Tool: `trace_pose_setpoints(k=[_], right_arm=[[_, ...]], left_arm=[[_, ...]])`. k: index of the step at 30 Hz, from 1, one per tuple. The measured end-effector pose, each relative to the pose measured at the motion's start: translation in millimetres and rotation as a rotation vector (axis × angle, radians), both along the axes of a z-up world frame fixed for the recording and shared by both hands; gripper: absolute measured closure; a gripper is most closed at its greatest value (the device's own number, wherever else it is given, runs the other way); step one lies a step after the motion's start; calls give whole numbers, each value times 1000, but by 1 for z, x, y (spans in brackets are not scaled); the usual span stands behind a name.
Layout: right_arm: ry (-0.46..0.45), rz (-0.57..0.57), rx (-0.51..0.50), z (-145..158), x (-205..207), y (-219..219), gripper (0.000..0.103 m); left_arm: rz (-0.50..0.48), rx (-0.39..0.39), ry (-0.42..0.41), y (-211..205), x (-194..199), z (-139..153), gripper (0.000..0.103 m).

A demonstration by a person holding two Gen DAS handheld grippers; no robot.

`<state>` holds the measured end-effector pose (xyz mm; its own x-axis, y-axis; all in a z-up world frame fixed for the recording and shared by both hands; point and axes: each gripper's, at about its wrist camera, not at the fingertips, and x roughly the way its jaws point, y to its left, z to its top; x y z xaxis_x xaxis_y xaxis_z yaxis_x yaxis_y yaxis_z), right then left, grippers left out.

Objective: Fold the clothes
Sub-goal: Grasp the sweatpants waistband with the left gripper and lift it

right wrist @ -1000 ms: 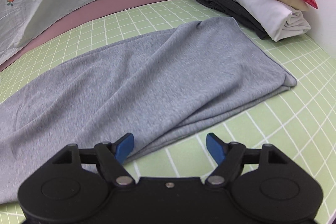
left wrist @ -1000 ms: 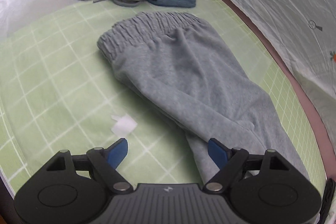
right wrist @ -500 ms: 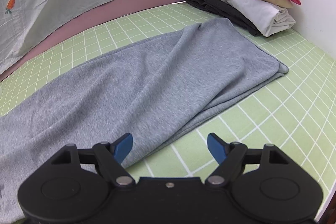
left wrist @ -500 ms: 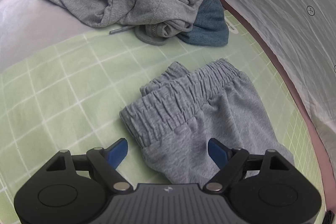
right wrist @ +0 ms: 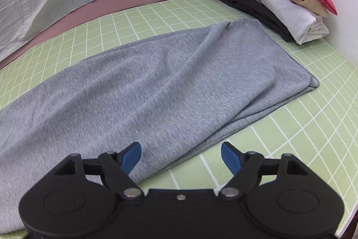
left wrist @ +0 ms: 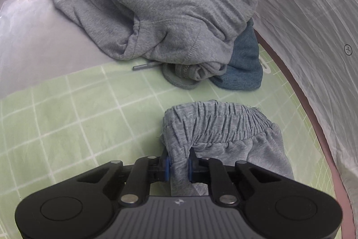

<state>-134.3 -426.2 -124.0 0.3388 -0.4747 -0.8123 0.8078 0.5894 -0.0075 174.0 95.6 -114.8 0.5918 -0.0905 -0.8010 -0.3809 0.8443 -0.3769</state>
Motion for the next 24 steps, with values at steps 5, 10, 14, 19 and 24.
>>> trace_pose_setpoints(k=[5, 10, 14, 19, 24], right_arm=[[-34, -24, 8, 3, -10, -8, 24], [-59, -19, 21, 3, -17, -15, 24], [-62, 19, 30, 5, -21, -21, 24], [-65, 57, 35, 7, -29, -33, 24], [-67, 59, 34, 8, -41, -52, 24]], left_arm=[[-64, 21, -80, -23, -7, 21, 89], [-210, 53, -194, -66, -15, 57, 90], [-381, 85, -280, -123, -33, 90, 90], [-678, 96, -310, -217, -74, 92, 90], [-931, 98, -119, -305, -118, 41, 83]])
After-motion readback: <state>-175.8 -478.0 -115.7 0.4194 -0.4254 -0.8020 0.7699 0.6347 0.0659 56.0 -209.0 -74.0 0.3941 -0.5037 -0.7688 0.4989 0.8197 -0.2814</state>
